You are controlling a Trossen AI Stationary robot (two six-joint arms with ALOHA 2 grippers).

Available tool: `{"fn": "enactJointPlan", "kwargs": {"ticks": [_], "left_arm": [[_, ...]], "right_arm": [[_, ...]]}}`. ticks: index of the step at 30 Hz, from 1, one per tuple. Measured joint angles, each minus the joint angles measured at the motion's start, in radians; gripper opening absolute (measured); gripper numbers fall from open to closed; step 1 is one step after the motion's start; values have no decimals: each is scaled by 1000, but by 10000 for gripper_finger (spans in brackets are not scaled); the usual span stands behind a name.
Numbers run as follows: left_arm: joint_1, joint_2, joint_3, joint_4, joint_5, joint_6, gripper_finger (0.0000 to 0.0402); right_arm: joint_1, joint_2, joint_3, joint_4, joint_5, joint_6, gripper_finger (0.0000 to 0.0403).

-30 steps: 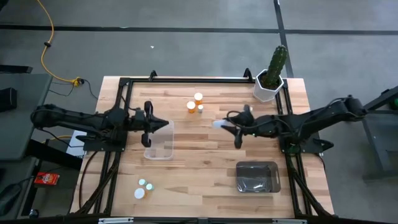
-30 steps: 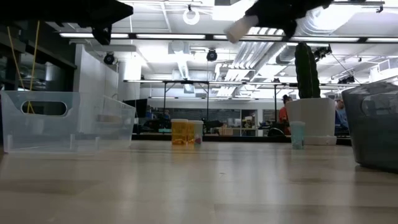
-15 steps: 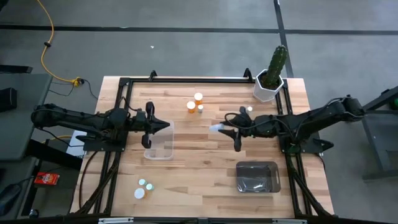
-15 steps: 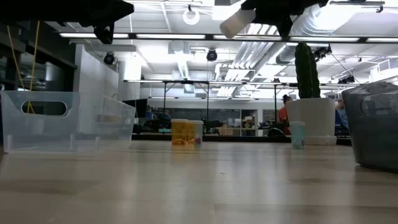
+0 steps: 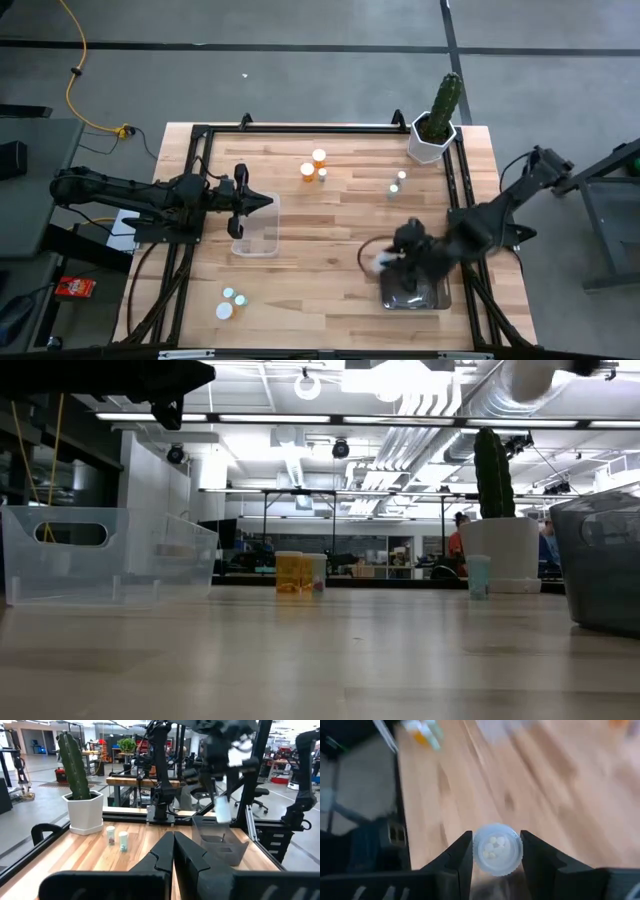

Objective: Pick and place medicine bottles into bin by pill shape (circle, oval)
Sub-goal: Put the transparent tablet bottle into the black bin

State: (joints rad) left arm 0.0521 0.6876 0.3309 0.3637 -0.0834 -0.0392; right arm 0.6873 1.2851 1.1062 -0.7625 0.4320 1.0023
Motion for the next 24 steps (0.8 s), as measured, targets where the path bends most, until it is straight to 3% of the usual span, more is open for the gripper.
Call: {"fn": "enactJointPlan", "kwargs": {"ticks": [7, 15, 24], "left_arm": [[0, 0, 0, 0, -3, 0, 0], [0, 0, 0, 0, -6, 5, 0], [0, 0, 1, 0, -7, 7, 0]], "right_arm": [[109, 187, 22, -193, -104, 301, 118], [98, 336, 16, -206, -99, 254, 118], [63, 385, 15, -205, -95, 249, 118]]}}
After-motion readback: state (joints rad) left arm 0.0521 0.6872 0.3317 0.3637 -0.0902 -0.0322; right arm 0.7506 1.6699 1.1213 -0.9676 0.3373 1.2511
